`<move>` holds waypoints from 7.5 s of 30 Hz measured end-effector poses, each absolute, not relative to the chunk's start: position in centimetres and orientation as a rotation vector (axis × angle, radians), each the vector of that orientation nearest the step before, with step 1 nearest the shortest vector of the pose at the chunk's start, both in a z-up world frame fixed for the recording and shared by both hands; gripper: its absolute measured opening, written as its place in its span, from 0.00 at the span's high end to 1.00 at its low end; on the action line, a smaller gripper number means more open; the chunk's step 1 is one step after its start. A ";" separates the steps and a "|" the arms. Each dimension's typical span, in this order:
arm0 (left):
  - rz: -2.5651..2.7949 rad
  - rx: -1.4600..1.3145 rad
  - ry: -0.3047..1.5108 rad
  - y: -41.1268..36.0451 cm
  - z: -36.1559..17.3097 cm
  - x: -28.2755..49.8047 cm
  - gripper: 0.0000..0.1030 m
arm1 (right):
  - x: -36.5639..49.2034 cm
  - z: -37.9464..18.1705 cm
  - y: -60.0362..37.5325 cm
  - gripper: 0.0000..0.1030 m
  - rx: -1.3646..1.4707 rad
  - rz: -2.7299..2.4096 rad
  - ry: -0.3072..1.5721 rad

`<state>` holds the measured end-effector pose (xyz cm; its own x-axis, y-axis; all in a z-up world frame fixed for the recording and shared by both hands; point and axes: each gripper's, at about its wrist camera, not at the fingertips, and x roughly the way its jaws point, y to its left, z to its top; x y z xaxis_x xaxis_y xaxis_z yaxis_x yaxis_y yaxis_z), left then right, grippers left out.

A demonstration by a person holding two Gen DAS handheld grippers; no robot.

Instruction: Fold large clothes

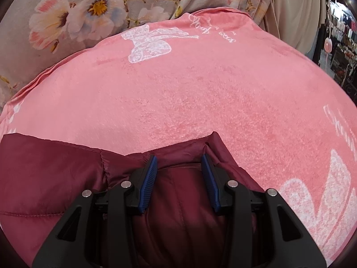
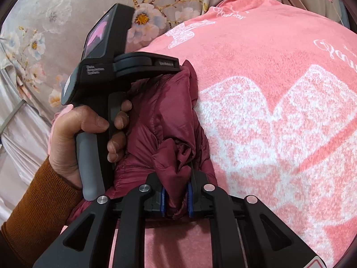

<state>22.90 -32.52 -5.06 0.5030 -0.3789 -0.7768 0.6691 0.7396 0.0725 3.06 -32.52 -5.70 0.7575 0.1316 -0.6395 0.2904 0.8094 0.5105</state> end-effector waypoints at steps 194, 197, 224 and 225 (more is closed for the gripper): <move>-0.118 0.017 0.794 0.5 2.2 40.8 0.40 | 34.9 1.2 -16.8 0.98 0.203 -0.105 0.681; -0.114 0.016 0.811 0.5 0.6 41.4 0.40 | 35.4 -0.5 -17.6 1.00 0.227 -0.108 0.709; -0.080 0.133 0.673 -1.6 -3.4 40.7 0.36 | 35.9 -3.4 -17.3 1.00 0.185 -0.111 0.720; -0.079 0.134 0.668 -1.6 -3.5 40.6 0.36 | 35.9 -3.4 -17.3 1.00 0.185 -0.111 0.720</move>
